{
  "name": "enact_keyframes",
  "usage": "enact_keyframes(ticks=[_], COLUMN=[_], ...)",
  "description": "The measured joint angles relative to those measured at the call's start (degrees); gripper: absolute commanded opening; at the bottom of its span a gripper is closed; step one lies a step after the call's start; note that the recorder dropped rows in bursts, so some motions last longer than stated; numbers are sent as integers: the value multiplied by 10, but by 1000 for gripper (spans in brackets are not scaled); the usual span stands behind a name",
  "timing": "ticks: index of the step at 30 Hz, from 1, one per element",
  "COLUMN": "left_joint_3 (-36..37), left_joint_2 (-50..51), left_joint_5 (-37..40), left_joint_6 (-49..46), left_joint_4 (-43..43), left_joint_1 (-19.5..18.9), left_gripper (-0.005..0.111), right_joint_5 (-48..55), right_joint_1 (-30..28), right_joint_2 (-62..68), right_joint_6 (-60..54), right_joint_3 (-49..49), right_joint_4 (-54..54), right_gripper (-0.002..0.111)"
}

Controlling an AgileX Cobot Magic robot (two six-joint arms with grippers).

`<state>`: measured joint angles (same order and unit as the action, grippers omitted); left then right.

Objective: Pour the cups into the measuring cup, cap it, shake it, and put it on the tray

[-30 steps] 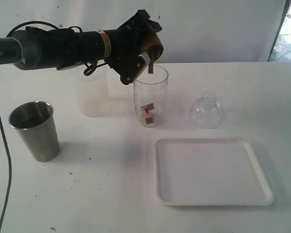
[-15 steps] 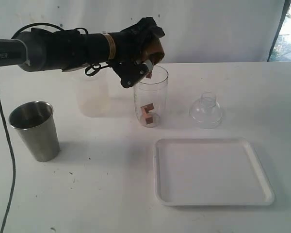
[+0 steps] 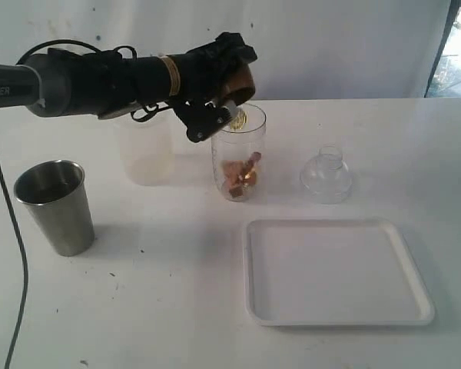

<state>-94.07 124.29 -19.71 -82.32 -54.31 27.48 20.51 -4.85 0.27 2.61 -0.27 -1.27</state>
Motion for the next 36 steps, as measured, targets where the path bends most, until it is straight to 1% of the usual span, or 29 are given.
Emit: enact_keyframes(ticks=[11, 19, 33, 36], left_joint_3=[0, 0, 1, 3], left_joint_2=[0, 0, 0, 0], left_joint_5=[-9, -10, -10, -6], left_joint_6=[-2, -35, -65, -84], left_joint_4=[2, 2, 2, 2], left_joint_1=[0, 11, 11, 14], left_gripper=[0, 0, 0, 0], right_joint_5=[0, 0, 0, 0], right_joint_1=[0, 0, 0, 0], right_joint_2=[0, 0, 0, 0], right_joint_6=[0, 0, 0, 0], right_joint_3=[0, 0, 0, 0], right_joint_4=[0, 0, 0, 0], right_gripper=[0, 0, 0, 0])
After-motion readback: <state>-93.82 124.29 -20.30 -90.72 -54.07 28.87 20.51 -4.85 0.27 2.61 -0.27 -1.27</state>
